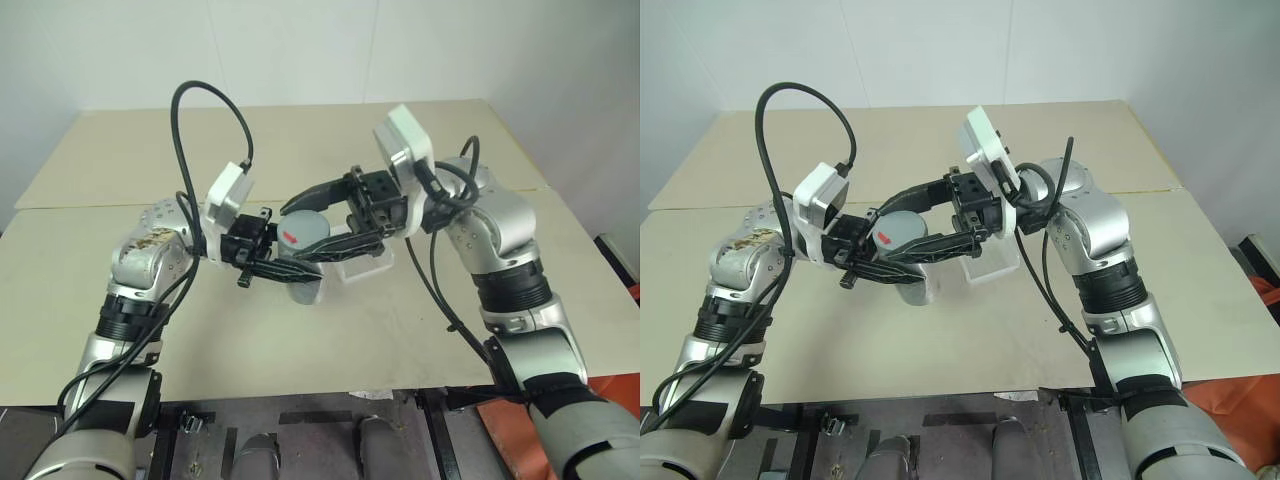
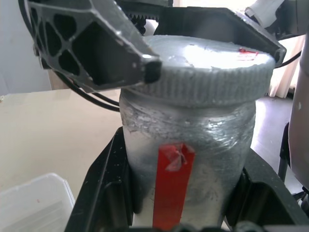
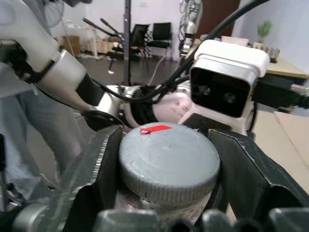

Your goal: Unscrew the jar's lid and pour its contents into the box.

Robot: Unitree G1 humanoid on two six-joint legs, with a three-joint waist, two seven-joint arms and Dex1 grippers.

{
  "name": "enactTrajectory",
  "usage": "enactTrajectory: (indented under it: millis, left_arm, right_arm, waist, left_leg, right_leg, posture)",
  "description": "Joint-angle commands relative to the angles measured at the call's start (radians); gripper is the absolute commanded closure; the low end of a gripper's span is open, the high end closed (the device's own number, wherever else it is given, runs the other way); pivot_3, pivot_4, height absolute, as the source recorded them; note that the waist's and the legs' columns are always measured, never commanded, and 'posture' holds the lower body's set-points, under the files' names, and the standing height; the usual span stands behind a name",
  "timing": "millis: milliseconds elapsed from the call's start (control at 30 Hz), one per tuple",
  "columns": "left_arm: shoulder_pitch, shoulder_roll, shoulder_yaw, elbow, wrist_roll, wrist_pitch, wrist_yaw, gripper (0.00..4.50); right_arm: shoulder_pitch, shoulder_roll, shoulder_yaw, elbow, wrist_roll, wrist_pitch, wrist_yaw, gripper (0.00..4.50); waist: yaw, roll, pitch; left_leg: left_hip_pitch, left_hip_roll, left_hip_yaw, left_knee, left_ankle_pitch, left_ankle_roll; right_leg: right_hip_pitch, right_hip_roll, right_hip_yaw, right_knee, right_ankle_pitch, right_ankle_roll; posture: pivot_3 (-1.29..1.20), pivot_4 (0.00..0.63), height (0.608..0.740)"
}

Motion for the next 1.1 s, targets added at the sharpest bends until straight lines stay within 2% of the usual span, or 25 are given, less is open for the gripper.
enactTrajectory:
  millis: [33, 67, 367, 500, 600, 833, 1100]
  left_arm:
    - [-0.008, 0.0, 0.02, -0.038, -0.019, -0.008, 0.011, 2.59]
    - [-0.007, 0.003, 0.028, -0.027, -0.014, -0.011, 0.022, 2.59]
    - [0.02, 0.032, 0.092, 0.073, 0.057, -0.082, 0.146, 2.59]
    - [0.022, 0.009, 0.081, 0.097, 0.095, -0.113, 0.201, 2.59]
    - [0.007, -0.013, 0.072, 0.103, 0.093, -0.112, 0.197, 2.59]
    - [-0.022, -0.039, 0.062, 0.119, 0.096, -0.123, 0.184, 2.59]
    - [-0.011, -0.036, 0.059, 0.093, 0.089, -0.119, 0.168, 2.59]
  right_arm:
    - [0.014, -0.014, -0.049, -0.039, -0.018, -0.005, -0.068, 0.18]
    - [0.034, -0.027, -0.071, -0.065, -0.014, 0.002, -0.092, 0.08]
    - [0.238, -0.145, -0.241, -0.375, 0.063, 0.14, -0.341, 0.08]
    - [0.256, -0.108, -0.239, -0.537, 0.061, 0.278, -0.585, 0.08]
    - [0.233, -0.065, -0.173, -0.594, 0.02, 0.323, -0.693, 0.08]
    - [0.163, 0.01, -0.029, -0.538, -0.087, 0.338, -0.804, 0.08]
    - [0.096, 0.064, 0.007, -0.427, -0.127, 0.327, -0.806, 0.08]
  waist:
    - [0.0, 0.0, 0.0]
    - [0.0, 0.0, 0.0]
    - [0.004, 0.0, 0.0]
    - [0.001, 0.0, 0.0]
    - [0.002, 0.0, 0.0]
    - [0.002, 0.0, 0.0]
    - [0.0, 0.001, 0.0]
  left_leg:
    - [0.0, 0.0, 0.0, 0.0, 0.0, 0.0]
    - [0.0, 0.0, 0.0, 0.0, 0.0, 0.0]
    - [0.0, 0.0, 0.0, 0.0, 0.0, 0.0]
    - [0.0, 0.0, 0.0, 0.0, 0.0, 0.0]
    - [0.0, 0.0, 0.0, 0.0, 0.0, 0.0]
    - [0.0, 0.0, -0.001, 0.0, 0.0, 0.0]
    - [0.0, 0.0, -0.001, 0.0, 0.0, 0.0]
  right_leg:
    - [0.0, 0.0, 0.0, 0.0, 0.0, 0.0]
    - [0.0, 0.0, 0.0, 0.0, 0.0, 0.0]
    - [0.0, 0.0, 0.0, -0.001, 0.0, 0.0]
    - [0.0, 0.0, 0.0, 0.0, 0.0, 0.0]
    - [0.0, 0.0, 0.0, 0.0, 0.0, 0.0]
    - [0.0, 0.0, 0.0, 0.0, 0.0, 0.0]
    - [0.0, 0.0, 0.0, 0.0, 0.0, 0.0]
  posture:
    - [0.0, 0.15, 0.74]
    - [0.0, 0.15, 0.74]
    - [0.0, 0.15, 0.74]
    - [0.0, 0.15, 0.74]
    - [0.0, 0.15, 0.74]
    - [0.0, 0.15, 0.74]
    - [0.0, 0.15, 0.74]
